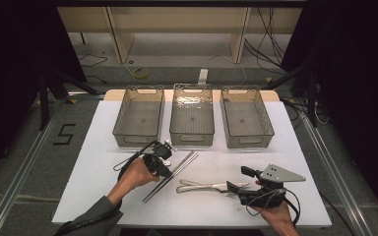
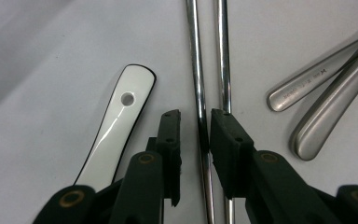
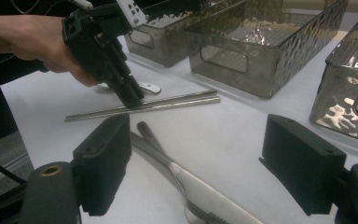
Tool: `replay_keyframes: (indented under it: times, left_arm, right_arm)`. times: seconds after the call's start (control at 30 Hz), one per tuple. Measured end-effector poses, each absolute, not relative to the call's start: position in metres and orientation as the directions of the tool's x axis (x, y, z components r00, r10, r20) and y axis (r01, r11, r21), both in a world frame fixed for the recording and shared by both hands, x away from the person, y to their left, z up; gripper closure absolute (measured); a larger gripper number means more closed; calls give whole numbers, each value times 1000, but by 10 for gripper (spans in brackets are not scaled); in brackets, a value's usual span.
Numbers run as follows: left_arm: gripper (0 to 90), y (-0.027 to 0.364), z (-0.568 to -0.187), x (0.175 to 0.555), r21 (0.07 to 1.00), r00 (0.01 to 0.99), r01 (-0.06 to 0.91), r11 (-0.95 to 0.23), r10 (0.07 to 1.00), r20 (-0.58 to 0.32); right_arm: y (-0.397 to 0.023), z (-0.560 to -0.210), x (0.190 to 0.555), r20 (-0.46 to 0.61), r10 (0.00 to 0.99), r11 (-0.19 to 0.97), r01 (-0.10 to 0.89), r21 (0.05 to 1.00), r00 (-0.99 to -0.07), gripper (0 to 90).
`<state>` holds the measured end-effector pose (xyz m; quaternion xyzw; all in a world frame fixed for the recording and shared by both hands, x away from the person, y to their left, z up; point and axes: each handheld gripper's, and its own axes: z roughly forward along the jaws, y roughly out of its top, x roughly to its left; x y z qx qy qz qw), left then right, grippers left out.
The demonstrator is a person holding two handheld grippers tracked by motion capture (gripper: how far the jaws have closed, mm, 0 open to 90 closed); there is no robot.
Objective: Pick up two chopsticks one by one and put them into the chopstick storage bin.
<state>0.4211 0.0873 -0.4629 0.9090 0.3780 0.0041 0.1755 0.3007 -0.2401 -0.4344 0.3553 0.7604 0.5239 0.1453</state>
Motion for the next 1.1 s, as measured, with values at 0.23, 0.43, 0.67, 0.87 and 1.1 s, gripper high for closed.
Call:
replay_keyframes:
  times: [0.23, 0.43, 0.67, 0.87, 1.1]
  left_arm:
    - [809, 85, -463, 421, 306, 727, 668, -678, 683, -75]
    - [831, 82, -462, 420, 302, 731, 660, -687, 681, -49]
    - [851, 83, -462, 420, 308, 728, 663, -682, 684, -53]
    - [852, 84, -462, 419, 317, 730, 660, -682, 681, -56]
    - [853, 89, -453, 418, 353, 734, 650, -673, 677, -62]
  right_arm:
    - [-239, -435, 301, 145, 695, 206, 388, 898, -705, 252]
    - [-239, -435, 301, 144, 697, 208, 391, 896, -702, 255]
    - [-239, -435, 301, 143, 699, 209, 391, 897, -701, 257]
    - [-240, -434, 301, 143, 697, 208, 389, 898, -703, 258]
    - [-240, -434, 300, 148, 696, 203, 390, 898, -703, 259]
